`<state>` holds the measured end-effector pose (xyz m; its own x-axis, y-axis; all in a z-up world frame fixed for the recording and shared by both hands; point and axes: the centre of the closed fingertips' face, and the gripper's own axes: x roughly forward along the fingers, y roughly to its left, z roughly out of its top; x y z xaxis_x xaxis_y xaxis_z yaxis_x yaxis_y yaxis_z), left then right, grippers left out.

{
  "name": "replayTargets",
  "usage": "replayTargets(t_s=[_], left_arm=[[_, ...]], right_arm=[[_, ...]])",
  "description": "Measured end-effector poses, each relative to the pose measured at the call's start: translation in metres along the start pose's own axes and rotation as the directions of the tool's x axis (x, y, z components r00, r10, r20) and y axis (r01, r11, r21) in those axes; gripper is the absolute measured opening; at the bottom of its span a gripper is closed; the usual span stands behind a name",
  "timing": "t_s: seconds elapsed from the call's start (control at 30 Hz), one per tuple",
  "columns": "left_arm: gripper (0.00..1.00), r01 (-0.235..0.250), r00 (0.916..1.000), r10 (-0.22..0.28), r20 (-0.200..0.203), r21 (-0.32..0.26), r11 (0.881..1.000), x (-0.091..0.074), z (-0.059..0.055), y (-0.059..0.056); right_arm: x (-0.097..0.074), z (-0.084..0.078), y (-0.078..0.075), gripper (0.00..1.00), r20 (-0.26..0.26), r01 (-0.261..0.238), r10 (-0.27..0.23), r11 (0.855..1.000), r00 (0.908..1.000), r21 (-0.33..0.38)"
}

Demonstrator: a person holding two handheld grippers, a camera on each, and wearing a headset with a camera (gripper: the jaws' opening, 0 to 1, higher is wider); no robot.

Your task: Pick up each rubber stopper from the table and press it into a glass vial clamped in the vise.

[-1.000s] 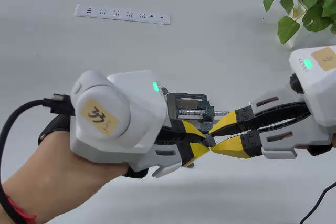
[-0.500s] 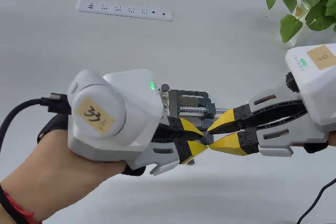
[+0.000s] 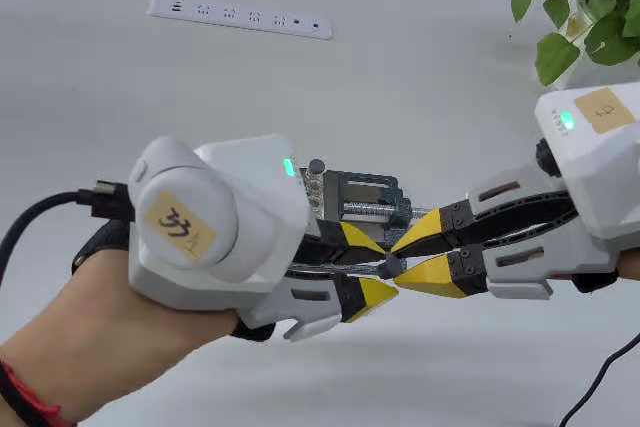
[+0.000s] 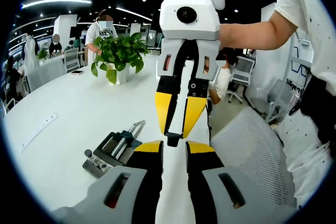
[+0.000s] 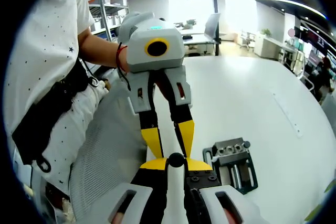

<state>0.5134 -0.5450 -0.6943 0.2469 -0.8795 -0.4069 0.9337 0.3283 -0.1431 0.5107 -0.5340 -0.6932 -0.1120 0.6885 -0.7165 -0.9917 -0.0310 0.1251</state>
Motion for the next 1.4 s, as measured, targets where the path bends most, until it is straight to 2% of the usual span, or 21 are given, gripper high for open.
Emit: replayTargets(t_s=[0.2, 0.33, 0.63, 0.87, 1.1, 1.27, 1.33, 1.4], left_arm=[[0.18, -0.016, 0.9999, 0.016, -0.002, -0.002, 1.0, -0.006, -0.003, 0.006], [0.21, -0.035, 0.9994, 0.035, -0.005, -0.005, 0.999, -0.012, -0.01, 0.012], [0.34, -0.109, 0.9941, 0.109, -0.006, -0.008, 0.994, -0.033, -0.028, 0.033], [0.44, -0.144, 0.9896, 0.144, -0.004, -0.002, 0.99, -0.045, -0.039, 0.047], [0.64, -0.159, 0.9869, 0.159, 0.029, 0.022, 0.987, -0.051, -0.046, 0.058], [0.79, -0.136, 0.9884, 0.134, 0.072, 0.032, 0.99, -0.051, -0.049, 0.057], [0.83, -0.139, 0.9864, 0.135, 0.093, 0.041, 0.989, -0.051, -0.05, 0.059], [0.88, -0.126, 0.9869, 0.123, 0.105, 0.021, 0.992, -0.051, -0.051, 0.058]], right_arm=[[-0.001, 0.004, -0.006, 0.05, -0.007, 0.015, -0.015, 1.0, 0.9999, -0.003], [-0.001, 0.007, -0.013, 0.05, -0.02, 0.028, -0.028, 1.0, 0.9994, -0.001], [0.0, 0.014, -0.046, 0.05, -0.06, 0.088, -0.088, 0.996, 0.9943, 0.006], [0.009, 0.021, -0.071, 0.05, -0.105, 0.108, -0.107, 0.994, 0.9887, 0.003], [0.023, 0.024, -0.096, 0.06, -0.165, 0.128, -0.126, 0.992, 0.9782, 0.004], [0.036, 0.02, -0.111, 0.06, -0.211, 0.136, -0.13, 0.991, 0.9687, 0.014], [0.041, 0.018, -0.115, 0.06, -0.231, 0.137, -0.129, 0.99, 0.9645, 0.018], [0.046, 0.016, -0.119, 0.06, -0.249, 0.137, -0.127, 0.99, 0.9602, 0.023]])
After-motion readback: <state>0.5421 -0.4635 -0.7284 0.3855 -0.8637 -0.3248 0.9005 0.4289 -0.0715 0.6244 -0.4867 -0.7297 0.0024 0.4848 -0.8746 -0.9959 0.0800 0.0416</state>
